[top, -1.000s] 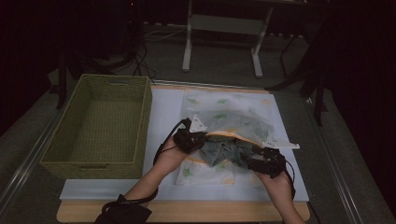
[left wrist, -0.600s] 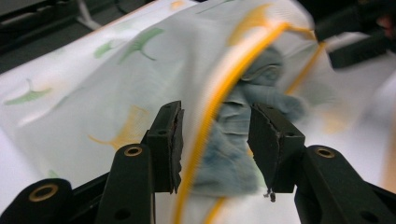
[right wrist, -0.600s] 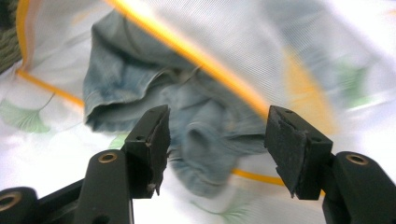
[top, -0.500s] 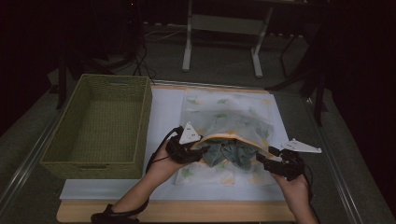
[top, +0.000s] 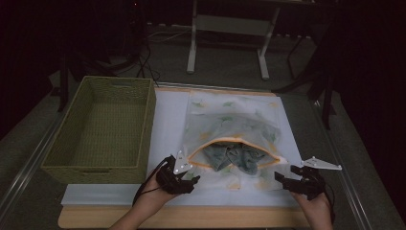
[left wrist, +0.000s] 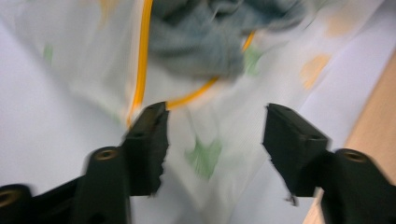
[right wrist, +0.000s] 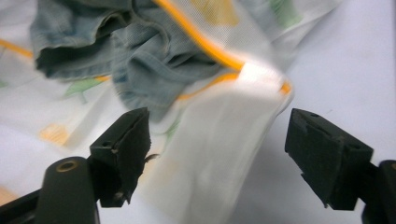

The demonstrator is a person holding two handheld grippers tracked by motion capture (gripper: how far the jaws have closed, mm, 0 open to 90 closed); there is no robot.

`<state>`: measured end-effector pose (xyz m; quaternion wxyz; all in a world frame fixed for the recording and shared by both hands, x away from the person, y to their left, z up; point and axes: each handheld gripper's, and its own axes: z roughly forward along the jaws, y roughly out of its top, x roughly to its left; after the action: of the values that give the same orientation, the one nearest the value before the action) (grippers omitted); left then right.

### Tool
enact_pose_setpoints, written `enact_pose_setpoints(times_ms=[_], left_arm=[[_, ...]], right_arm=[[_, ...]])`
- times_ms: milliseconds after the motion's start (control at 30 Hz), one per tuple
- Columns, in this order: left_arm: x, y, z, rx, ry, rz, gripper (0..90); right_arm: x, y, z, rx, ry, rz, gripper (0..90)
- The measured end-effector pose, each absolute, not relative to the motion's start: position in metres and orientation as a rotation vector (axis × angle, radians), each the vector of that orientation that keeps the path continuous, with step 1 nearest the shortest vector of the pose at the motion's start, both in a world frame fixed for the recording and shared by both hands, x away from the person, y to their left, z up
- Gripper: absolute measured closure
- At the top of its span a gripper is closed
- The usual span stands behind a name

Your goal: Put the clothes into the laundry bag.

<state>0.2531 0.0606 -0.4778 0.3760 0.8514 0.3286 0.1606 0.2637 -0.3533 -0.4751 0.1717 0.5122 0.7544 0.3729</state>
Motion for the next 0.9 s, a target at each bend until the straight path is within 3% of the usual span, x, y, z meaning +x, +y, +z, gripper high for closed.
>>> enact_pose_setpoints(times_ms=[233, 267, 300, 333, 367, 400, 533, 900], left_arm=[[0.26, 0.069, -0.504, 2.194, 1.007, 0.471, 37.6], [0.261, 0.07, -0.505, 2.193, 1.011, 0.496, 37.1], [0.264, 0.072, -0.507, 2.182, 1.01, 0.447, 37.1], [0.269, 0.074, -0.509, 2.164, 1.005, 0.369, 42.1], [0.271, 0.075, -0.51, 2.163, 0.991, 0.323, 47.4], [0.273, 0.076, -0.51, 2.151, 0.972, 0.267, 54.1], [0.272, 0.075, -0.505, 2.175, 0.956, 0.336, 88.1], [0.263, 0.088, -0.488, 2.193, 0.93, 0.415, 89.4]], right_arm=[[0.261, -0.354, -0.478, 1.446, 2.148, 1.02, 23.9], [0.262, -0.354, -0.478, 1.452, 2.148, 1.04, 27.2], [0.262, -0.354, -0.478, 1.452, 2.148, 1.04, 27.2], [0.263, -0.354, -0.478, 1.429, 2.143, 1.05, 37.8], [0.265, -0.354, -0.479, 1.43, 2.168, 1.044, 42.2], [0.267, -0.352, -0.48, 1.425, 2.202, 1.032, 56.8], [0.271, -0.348, -0.483, 1.406, 2.295, 0.965, 87.1], [0.259, -0.366, -0.455, 1.312, 2.247, 0.947, 88.2]])
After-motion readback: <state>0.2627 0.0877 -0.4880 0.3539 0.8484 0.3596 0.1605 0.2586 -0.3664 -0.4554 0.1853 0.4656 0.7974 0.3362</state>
